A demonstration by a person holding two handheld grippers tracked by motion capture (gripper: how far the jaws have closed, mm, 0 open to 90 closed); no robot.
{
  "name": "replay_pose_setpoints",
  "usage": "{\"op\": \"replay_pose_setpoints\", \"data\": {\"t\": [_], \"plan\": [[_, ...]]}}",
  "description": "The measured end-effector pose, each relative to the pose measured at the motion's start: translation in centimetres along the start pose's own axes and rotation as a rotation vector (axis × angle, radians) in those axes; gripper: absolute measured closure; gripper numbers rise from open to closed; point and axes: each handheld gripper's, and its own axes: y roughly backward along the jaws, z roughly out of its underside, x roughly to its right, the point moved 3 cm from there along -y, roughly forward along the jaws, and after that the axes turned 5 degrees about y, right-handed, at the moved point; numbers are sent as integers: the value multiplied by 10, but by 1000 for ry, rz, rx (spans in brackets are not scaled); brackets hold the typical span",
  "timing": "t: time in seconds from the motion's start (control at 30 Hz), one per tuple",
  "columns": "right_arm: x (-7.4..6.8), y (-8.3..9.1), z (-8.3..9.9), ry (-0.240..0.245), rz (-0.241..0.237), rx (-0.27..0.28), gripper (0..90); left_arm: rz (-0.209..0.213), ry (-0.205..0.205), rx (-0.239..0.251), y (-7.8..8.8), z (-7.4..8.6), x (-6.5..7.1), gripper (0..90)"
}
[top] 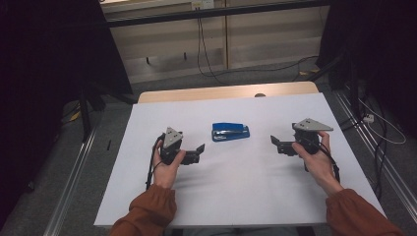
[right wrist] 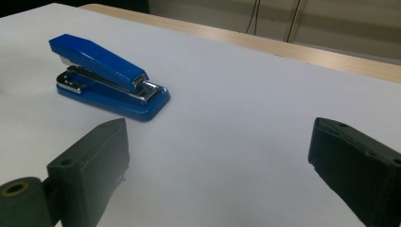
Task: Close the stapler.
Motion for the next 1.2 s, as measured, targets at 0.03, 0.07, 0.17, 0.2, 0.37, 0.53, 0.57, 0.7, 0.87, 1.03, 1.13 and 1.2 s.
{"op": "replay_pose_setpoints", "data": {"t": [0.03,0.07,0.17,0.2,0.37,0.53,0.57,0.7,0.87,1.03,1.13,1.2], "plan": [[-1,2,1,0,2,0,59,7,3,8,2,1,0,31],[-1,3,1,-2,2,3,59,10,7,14,4,1,0,32],[-2,9,2,-7,8,13,59,4,1,14,9,3,0,33],[-2,11,2,-8,10,16,59,5,6,17,11,4,0,32],[-2,23,5,-12,28,36,59,-2,13,47,21,5,-2,31],[-3,33,11,-15,35,35,58,-20,-5,62,30,8,-1,31],[-3,35,12,-15,36,36,59,-24,-7,61,32,9,-1,31],[-5,43,16,-23,38,37,59,-29,3,69,37,12,-1,30],[-5,52,18,-38,45,47,58,-45,6,73,44,15,-1,30],[-8,60,24,-41,44,39,56,-47,6,76,52,17,-2,30],[-8,66,25,-40,54,45,56,-53,13,85,57,20,-2,30],[-9,69,27,-39,61,47,56,-61,10,90,60,22,-2,30]]}}
